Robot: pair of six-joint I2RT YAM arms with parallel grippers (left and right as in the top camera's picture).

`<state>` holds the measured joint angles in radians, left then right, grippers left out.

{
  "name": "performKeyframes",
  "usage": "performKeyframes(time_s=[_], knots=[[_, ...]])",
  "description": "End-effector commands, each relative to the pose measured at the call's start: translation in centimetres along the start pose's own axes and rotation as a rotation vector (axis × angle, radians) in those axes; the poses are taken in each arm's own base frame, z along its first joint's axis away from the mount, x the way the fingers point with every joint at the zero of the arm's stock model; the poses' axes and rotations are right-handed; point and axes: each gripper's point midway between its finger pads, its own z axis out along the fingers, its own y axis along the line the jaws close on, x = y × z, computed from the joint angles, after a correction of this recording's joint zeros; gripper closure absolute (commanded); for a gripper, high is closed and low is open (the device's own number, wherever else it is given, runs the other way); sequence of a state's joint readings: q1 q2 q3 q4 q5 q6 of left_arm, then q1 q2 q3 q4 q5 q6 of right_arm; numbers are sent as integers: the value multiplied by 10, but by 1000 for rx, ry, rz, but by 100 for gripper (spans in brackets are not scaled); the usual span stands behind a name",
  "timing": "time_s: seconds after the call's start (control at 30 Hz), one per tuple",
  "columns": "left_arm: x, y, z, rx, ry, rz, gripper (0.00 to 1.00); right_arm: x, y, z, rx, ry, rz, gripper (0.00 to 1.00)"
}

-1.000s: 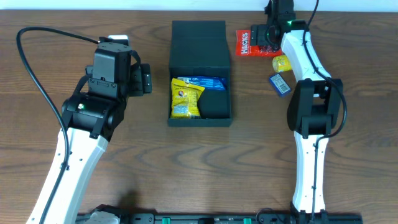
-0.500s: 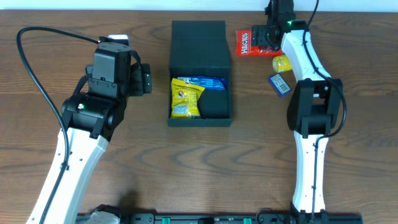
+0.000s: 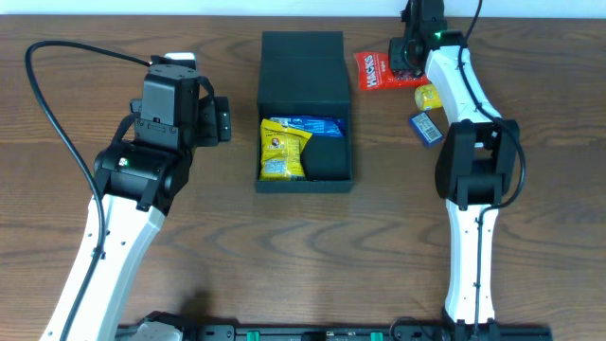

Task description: Pack container

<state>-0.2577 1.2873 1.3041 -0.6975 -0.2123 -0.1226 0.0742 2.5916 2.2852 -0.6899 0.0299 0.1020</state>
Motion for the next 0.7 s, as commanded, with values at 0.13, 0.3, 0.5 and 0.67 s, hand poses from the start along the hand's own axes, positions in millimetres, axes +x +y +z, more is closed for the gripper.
performKeyframes(time_s=[0.13, 0.3, 0.5, 0.67], knots=[[-5, 3, -4, -4, -17, 6, 5, 26, 5, 21, 1, 71, -5, 95], [-5, 3, -3, -4, -17, 6, 5, 20, 13, 11, -39, 64, 21, 99], [-5, 3, -4, -4, -18, 6, 5, -18, 18, -33, -70, -30, 22, 99], [-5, 3, -3, -4, -17, 6, 4, -53, 21, -84, -83, -132, 22, 99]])
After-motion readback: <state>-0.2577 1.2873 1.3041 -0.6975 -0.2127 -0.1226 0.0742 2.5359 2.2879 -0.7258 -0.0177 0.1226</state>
